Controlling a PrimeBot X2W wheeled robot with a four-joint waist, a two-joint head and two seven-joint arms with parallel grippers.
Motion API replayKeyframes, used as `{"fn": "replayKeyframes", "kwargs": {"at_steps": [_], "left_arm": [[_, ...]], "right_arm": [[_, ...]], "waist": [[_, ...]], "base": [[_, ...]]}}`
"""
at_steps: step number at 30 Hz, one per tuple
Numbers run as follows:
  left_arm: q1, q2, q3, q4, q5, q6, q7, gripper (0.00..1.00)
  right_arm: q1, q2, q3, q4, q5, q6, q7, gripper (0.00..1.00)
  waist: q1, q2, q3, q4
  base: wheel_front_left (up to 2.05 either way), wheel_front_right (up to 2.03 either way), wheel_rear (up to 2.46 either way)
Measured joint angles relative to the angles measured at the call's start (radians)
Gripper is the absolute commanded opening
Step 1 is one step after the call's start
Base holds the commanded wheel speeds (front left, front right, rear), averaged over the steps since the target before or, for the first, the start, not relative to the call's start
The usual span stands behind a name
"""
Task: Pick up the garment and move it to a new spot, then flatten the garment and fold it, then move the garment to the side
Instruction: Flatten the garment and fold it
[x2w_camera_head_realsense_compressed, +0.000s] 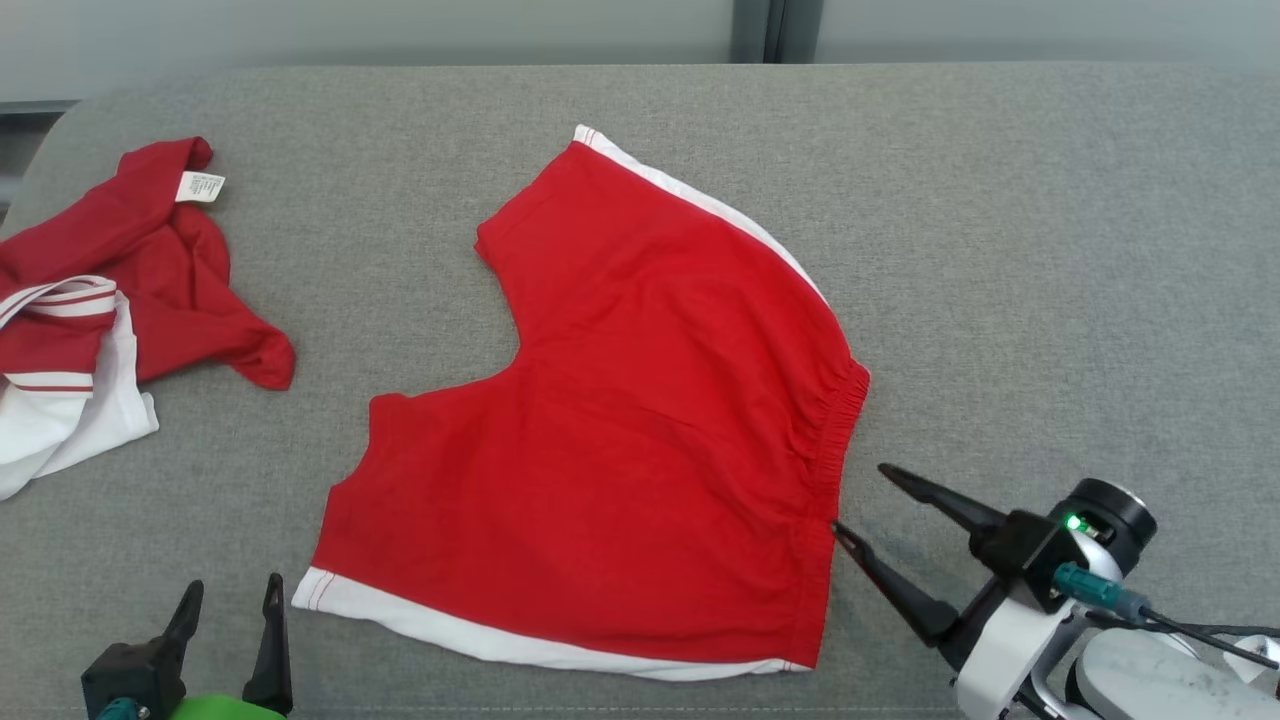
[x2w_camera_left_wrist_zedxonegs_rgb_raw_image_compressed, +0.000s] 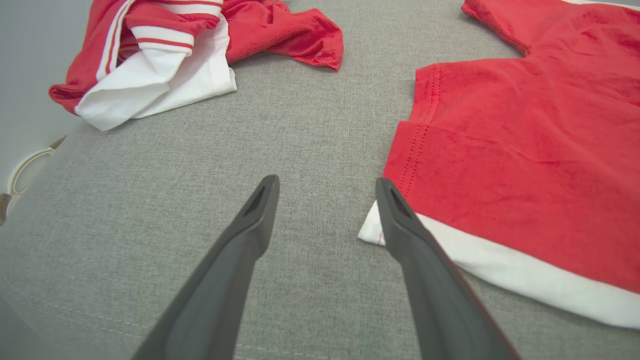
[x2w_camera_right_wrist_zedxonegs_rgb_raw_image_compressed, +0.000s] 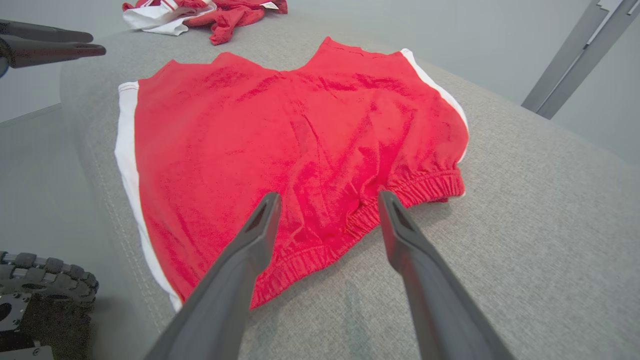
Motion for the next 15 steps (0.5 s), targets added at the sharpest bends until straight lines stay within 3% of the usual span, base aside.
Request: {"fn": "replayKeyframes", "kwargs": {"at_steps": [4, 7, 15], "left_arm": [[-0.001, -0.007, 0.031, -0.015, 0.001, 0.007, -0.018, 1.00], [-0.016, -0.024, 0.049, -0.034, 0.006, 0.008, -0.026, 1.00], [-0.054, -0.039, 0.046, -0.048, 0.038, 0.008, -0.026, 1.00]], "right_arm": [[0.017, 0.001, -0.084, -0.029, 0.026, -0.059, 0.000, 1.00], [0.016, 0.008, -0.144, -0.055, 0.026, -0.084, 0.000, 1.00], [0.058, 0.042, -0.269, -0.066, 0.041, -0.093, 0.000, 1.00]], "waist": [[0.0000, 0.0000, -0.010, -0.018], [0.0000, 0.0000, -0.014, -0.034], [0.0000, 0.0000, -0.037, -0.078]], "base": [[0.00, 0.00, 0.00], [0.00, 0.00, 0.00], [0.00, 0.00, 0.00]]}}
